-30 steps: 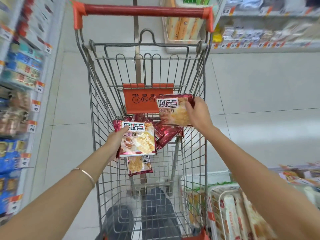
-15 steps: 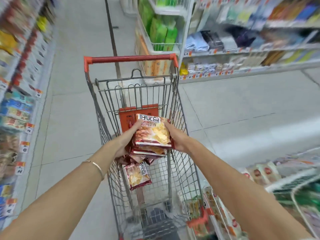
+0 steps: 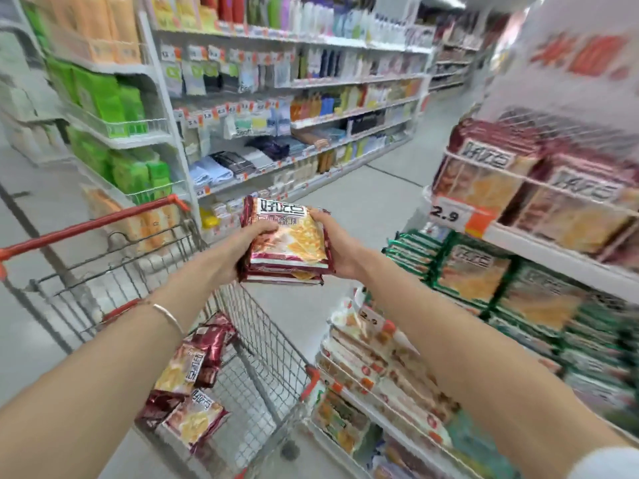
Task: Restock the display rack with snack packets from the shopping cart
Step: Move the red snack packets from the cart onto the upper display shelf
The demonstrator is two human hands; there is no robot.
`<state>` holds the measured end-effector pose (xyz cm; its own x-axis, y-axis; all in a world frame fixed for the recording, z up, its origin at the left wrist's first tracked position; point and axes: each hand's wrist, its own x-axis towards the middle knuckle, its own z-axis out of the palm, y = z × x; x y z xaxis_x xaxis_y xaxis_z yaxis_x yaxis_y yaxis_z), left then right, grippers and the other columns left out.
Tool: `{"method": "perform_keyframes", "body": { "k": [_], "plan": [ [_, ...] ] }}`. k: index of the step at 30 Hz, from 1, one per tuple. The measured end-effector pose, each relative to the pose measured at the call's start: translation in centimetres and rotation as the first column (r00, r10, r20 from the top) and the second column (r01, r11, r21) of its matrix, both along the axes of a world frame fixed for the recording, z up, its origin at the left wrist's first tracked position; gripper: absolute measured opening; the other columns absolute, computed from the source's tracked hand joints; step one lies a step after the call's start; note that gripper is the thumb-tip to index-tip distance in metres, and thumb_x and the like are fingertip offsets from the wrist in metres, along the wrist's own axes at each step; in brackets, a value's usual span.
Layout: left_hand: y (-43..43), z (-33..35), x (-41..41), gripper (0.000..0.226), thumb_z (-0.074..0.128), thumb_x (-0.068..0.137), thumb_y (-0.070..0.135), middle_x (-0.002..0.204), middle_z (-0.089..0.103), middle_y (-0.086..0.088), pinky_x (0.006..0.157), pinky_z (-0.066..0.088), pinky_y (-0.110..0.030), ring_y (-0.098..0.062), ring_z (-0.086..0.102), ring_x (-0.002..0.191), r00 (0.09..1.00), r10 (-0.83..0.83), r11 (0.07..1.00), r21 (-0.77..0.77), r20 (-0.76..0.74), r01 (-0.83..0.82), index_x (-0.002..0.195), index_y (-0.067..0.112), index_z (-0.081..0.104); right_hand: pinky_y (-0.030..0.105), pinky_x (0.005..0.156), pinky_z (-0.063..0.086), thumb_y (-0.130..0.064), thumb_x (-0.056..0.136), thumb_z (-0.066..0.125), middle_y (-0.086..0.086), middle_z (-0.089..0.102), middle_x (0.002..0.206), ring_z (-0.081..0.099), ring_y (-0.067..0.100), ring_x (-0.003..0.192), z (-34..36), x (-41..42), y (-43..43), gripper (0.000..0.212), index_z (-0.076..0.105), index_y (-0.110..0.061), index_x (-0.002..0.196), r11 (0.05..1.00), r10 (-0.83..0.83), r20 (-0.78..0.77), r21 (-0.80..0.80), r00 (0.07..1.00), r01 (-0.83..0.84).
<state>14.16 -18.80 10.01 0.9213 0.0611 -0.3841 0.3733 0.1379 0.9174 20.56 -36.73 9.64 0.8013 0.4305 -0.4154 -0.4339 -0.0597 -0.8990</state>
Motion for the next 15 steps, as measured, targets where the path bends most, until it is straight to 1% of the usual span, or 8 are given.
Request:
{"method": "perform_keyframes", "body": {
  "k": [2,5,7,8,9,11,12,15],
  "plan": [
    [-5.0,3.3,1.2,0.023,0.064,0.091,0.037,0.068,0.074,-0.004,0.054,0.059,-0.027,-0.016,0.070,0.054,0.994,-0.084,0.996,0.020,0.067,0.082,0.085,0.015,0.064,0.033,0.069,0.061,-0.055,0.100,0.039,0.010,0.075,0.097,0.073,0.022,0.078,2.9,-0.9,-5.3,0.053,0.065,-0.011,0.115,0.994,-0.112,0.057,0.028,0.992,0.110],
    [-12.6,7.5,2.6,0.024,0.066,0.089,0.039,0.077,0.077,-0.006,0.057,0.059,-0.029,-0.017,0.071,0.056,0.964,-0.231,0.972,0.069,0.129,0.224,0.085,0.015,0.065,0.043,0.094,0.055,-0.061,0.094,0.047,0.010,0.070,0.120,0.069,0.025,0.101,7.2,-2.8,-13.0,0.061,0.061,-0.014,0.130,0.954,-0.300,0.177,0.055,0.937,0.295],
    [-17.6,10.0,3.4,0.024,0.067,0.087,0.040,0.071,0.075,-0.004,0.057,0.059,-0.029,-0.016,0.069,0.055,0.936,-0.313,0.949,0.092,0.161,0.301,0.081,0.017,0.065,0.050,0.109,0.043,-0.077,0.071,0.063,0.004,0.062,0.136,0.060,0.025,0.122,8.7,-3.2,-18.5,0.082,0.059,-0.026,0.135,0.921,-0.387,0.249,0.057,0.888,0.386],
    [-20.2,11.2,3.7,0.023,0.068,0.086,0.040,0.068,0.074,-0.003,0.057,0.059,-0.028,-0.015,0.069,0.054,0.920,-0.349,0.937,0.103,0.180,0.335,0.079,0.018,0.065,0.051,0.111,0.040,-0.082,0.061,0.068,0.003,0.059,0.139,0.057,0.025,0.126,9.4,-3.5,-21.2,0.093,0.057,-0.029,0.136,0.904,-0.424,0.271,0.063,0.864,0.423],
    [-22.9,12.4,3.9,0.023,0.068,0.085,0.040,0.066,0.073,-0.002,0.056,0.059,-0.027,-0.015,0.068,0.052,0.902,-0.385,0.922,0.113,0.195,0.369,0.077,0.019,0.065,0.051,0.111,0.041,-0.081,0.063,0.068,0.004,0.060,0.137,0.058,0.025,0.125,10.5,-4.3,-23.9,0.091,0.057,-0.027,0.136,0.881,-0.468,0.291,0.081,0.834,0.466],
    [-28.3,14.5,4.3,0.024,0.069,0.083,0.040,0.064,0.071,-0.001,0.053,0.057,-0.026,-0.014,0.067,0.050,0.861,-0.456,0.890,0.128,0.225,0.438,0.073,0.018,0.065,0.049,0.106,0.046,-0.069,0.084,0.057,0.009,0.068,0.125,0.065,0.027,0.116,12.8,-6.0,-29.0,0.068,0.062,-0.020,0.131,0.833,-0.548,0.334,0.132,0.767,0.538],
    [-31.2,15.6,4.5,0.026,0.068,0.084,0.041,0.063,0.070,-0.001,0.052,0.057,-0.025,-0.014,0.066,0.049,0.840,-0.489,0.872,0.127,0.236,0.473,0.070,0.019,0.066,0.049,0.105,0.048,-0.063,0.090,0.053,0.010,0.070,0.121,0.067,0.027,0.112,14.0,-6.7,-31.7,0.061,0.063,-0.018,0.129,0.808,-0.582,0.356,0.157,0.731,0.568],
    [-40.0,18.4,4.5,0.047,0.062,0.089,0.039,0.055,0.066,0.003,0.045,0.052,-0.018,-0.010,0.062,0.043,0.747,-0.591,0.805,0.159,0.306,0.572,0.047,0.020,0.068,0.046,0.099,0.052,-0.056,0.094,0.052,0.012,0.073,0.114,0.070,0.027,0.102,16.4,-7.9,-40.2,0.055,0.064,-0.014,0.126,0.765,-0.638,0.396,0.228,0.661,0.602]
  ]
}}
